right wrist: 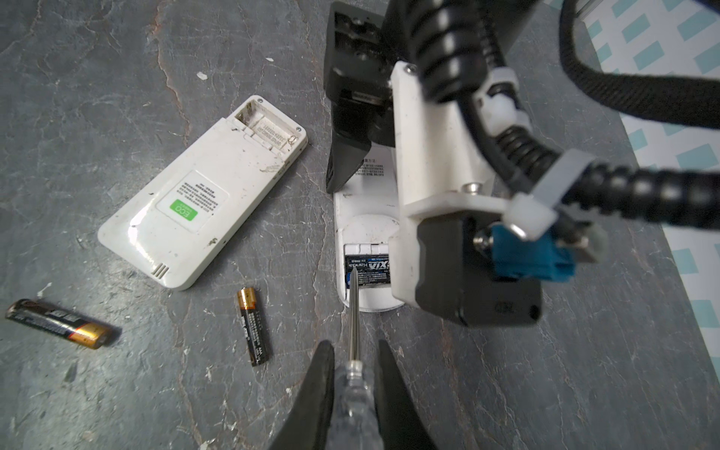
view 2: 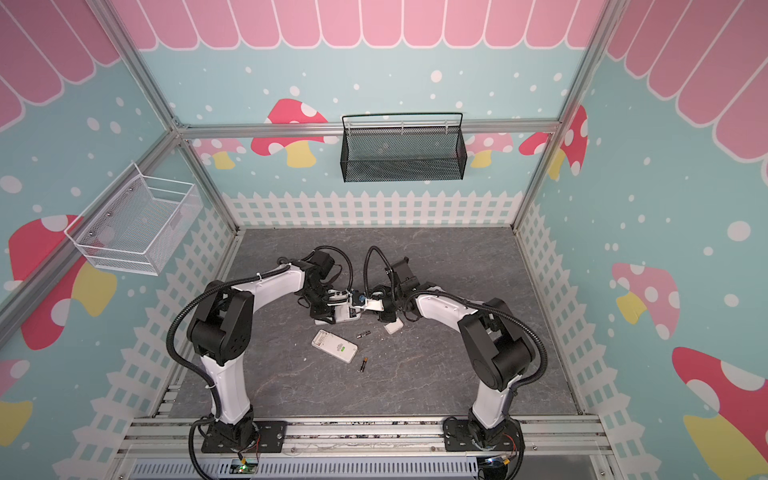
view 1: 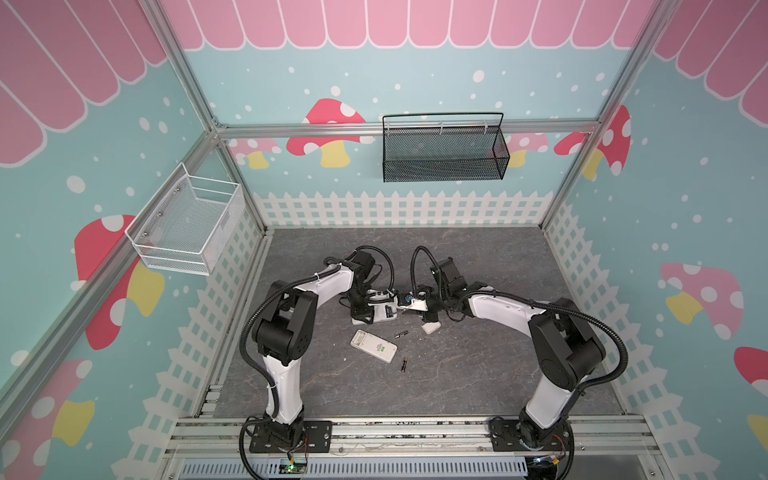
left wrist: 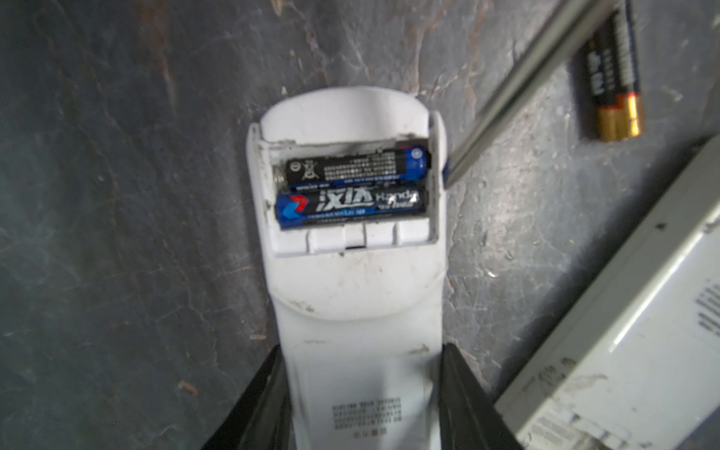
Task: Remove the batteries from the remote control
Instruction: 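Insert the screwdriver tip beside the black battery's end with the right gripper, then lever the black battery up out of the compartment with the screwdriver tip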
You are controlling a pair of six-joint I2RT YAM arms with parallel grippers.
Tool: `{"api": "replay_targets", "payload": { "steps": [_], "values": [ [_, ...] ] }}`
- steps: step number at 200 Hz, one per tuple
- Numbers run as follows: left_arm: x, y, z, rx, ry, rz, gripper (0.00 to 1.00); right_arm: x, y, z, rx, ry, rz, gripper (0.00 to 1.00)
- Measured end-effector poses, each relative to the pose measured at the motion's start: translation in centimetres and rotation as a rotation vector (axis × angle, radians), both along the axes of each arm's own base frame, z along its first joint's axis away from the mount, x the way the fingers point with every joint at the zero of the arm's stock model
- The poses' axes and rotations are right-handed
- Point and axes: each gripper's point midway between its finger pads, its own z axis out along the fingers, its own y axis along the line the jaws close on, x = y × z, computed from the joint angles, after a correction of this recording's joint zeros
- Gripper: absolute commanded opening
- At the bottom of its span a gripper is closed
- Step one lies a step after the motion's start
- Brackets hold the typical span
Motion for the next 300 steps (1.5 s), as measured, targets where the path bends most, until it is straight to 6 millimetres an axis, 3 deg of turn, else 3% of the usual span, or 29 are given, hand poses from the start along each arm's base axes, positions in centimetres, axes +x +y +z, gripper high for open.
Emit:
{"api": "replay_targets", "payload": {
  "steps": [87,155,205,300],
  "values": [
    [-0.1,-0.1,0.0,0.001,0.003,-0.003,0.26,-0.4,-0.3,-1.4,-0.047,0.046,0.018,0.00],
    [-0.2,-0.1,0.1,0.001,0.002,-0.007,0.26,-0.2,0.0,-0.8,-0.042,0.051,0.039,0.00],
    [-1.5,-0.1,0.0,0.007,0.039,-0.031,0.26,0.4,0.4,0.1,-0.011,0.056,0.047,0.00],
    [-2.1,0.0,0.0,0.004,0.054,-0.055,0.26,-1.1,0.0,-1.3,-0.038,0.170,0.084,0.00]
  ]
}}
